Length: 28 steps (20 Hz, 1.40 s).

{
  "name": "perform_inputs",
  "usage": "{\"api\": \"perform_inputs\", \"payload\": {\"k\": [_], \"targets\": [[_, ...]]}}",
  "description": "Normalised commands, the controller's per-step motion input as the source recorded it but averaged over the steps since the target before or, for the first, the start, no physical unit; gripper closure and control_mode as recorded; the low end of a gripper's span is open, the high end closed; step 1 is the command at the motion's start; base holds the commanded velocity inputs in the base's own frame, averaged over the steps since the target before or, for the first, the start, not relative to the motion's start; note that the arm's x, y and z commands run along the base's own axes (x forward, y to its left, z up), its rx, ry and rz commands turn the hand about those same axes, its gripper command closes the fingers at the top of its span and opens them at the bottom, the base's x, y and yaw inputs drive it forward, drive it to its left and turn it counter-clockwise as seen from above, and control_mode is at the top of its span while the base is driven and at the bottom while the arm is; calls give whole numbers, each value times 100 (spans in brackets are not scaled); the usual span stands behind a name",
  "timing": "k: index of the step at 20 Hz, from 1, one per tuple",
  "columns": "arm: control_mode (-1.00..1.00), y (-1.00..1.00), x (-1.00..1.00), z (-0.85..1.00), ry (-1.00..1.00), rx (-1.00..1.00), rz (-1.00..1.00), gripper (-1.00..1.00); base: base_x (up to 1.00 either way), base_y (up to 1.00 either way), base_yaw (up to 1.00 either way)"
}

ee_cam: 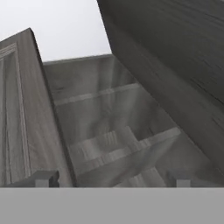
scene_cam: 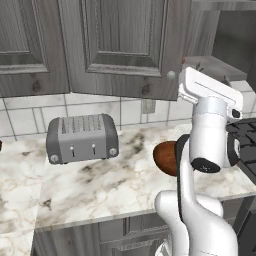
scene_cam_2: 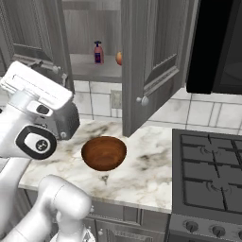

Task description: Open the cabinet. Pick the kiwi and peach from the cabinet and place them into the bowl. Then close the cabinet.

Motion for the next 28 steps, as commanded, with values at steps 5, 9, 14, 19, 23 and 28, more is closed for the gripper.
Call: {"api": "perform_inputs", "payload": {"k": [5,9,14,19,23,28], "targets": [[-100,-6,16,0,8,1,17,-100,0,0,0],[-100,-3,1,4,10,7,12,-100,0,0,0],[-100,-20,0,18,4,21,7,-100,0,0,0],[-100,-10,1,9,19,7,3,-100,0,0,0],[-100,0,18,0,45,-3,4,-100,0,0,0],[-100,0,4,4,41,0,6,-100,0,0,0]]}}
